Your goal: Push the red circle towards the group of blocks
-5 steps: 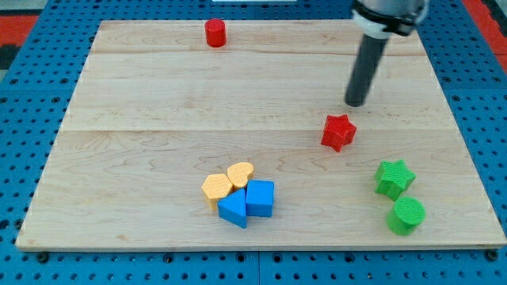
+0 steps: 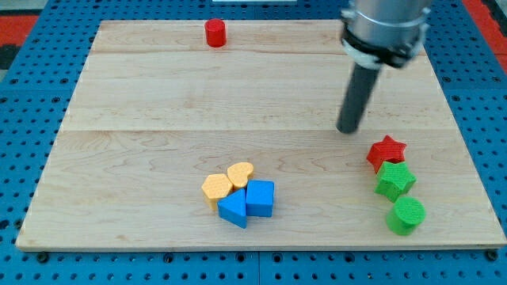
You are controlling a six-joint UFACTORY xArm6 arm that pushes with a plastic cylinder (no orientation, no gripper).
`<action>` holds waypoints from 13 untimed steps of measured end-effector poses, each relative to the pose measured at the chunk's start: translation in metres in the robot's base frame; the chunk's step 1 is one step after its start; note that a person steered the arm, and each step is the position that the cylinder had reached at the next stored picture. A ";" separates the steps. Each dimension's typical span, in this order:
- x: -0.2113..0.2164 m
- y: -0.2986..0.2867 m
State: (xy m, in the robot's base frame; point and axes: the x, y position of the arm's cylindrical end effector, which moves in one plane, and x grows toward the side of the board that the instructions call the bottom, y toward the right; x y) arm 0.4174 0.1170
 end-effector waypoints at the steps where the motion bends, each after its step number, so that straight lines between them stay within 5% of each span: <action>1: -0.021 -0.112; 2: -0.068 -0.228; 3: -0.138 -0.239; 7: -0.222 -0.161; 10: -0.129 -0.101; 12: -0.020 0.022; 13: 0.015 0.036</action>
State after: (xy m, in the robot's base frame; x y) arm 0.4322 0.1534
